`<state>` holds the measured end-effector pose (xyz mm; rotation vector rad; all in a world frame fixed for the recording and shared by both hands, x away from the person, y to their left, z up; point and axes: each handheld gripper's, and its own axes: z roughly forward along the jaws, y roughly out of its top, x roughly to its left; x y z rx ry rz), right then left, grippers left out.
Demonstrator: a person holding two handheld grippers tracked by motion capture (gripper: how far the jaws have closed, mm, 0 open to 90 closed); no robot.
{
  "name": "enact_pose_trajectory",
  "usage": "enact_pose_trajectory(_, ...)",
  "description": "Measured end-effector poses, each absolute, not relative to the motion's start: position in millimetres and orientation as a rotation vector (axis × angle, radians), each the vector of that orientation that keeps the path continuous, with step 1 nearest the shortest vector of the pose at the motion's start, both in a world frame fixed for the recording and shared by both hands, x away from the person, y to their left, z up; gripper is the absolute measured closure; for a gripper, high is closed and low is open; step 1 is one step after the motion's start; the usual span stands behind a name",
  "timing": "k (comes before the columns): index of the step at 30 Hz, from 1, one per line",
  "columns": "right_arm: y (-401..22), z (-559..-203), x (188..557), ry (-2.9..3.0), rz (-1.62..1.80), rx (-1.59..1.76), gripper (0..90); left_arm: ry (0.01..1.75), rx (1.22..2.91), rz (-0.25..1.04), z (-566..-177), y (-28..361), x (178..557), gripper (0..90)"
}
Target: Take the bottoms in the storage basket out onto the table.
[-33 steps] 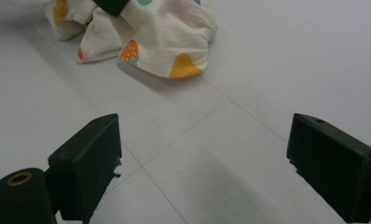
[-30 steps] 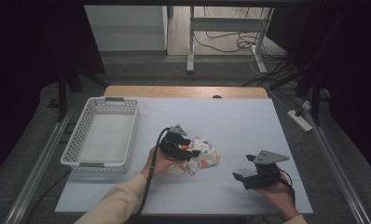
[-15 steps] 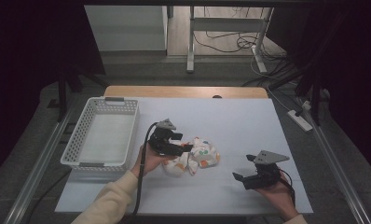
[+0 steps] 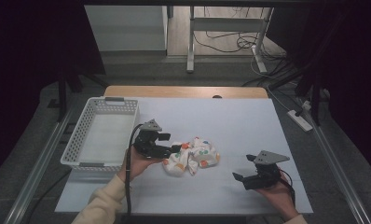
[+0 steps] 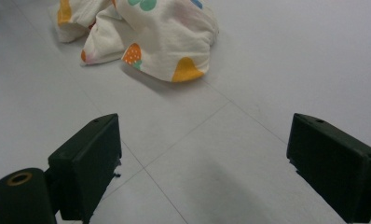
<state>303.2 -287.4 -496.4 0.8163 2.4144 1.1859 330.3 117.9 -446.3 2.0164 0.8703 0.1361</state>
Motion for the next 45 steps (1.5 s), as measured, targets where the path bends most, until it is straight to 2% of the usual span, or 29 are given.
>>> enact_pose_trajectory(21, -288.0, -494.4, 302.1, 2.394, 1.203, 0.809, 10.2, 0.952, 1.960, 0.286, -443.6, 179.4, 271.3, 28.5)
enact_pose_trajectory(34, -288.2, -493.1, 300.9, 2.374, 1.216, 0.803, 10.3, 1.051, 1.910, 0.290, -458.8, 221.2, 245.4, 28.2)
enact_pose_trajectory(45, -288.5, -492.8, 300.6, 2.370, 1.223, 0.794, 10.3, 1.080, 1.897, 0.290, -464.5, 235.3, 238.7, 28.2)
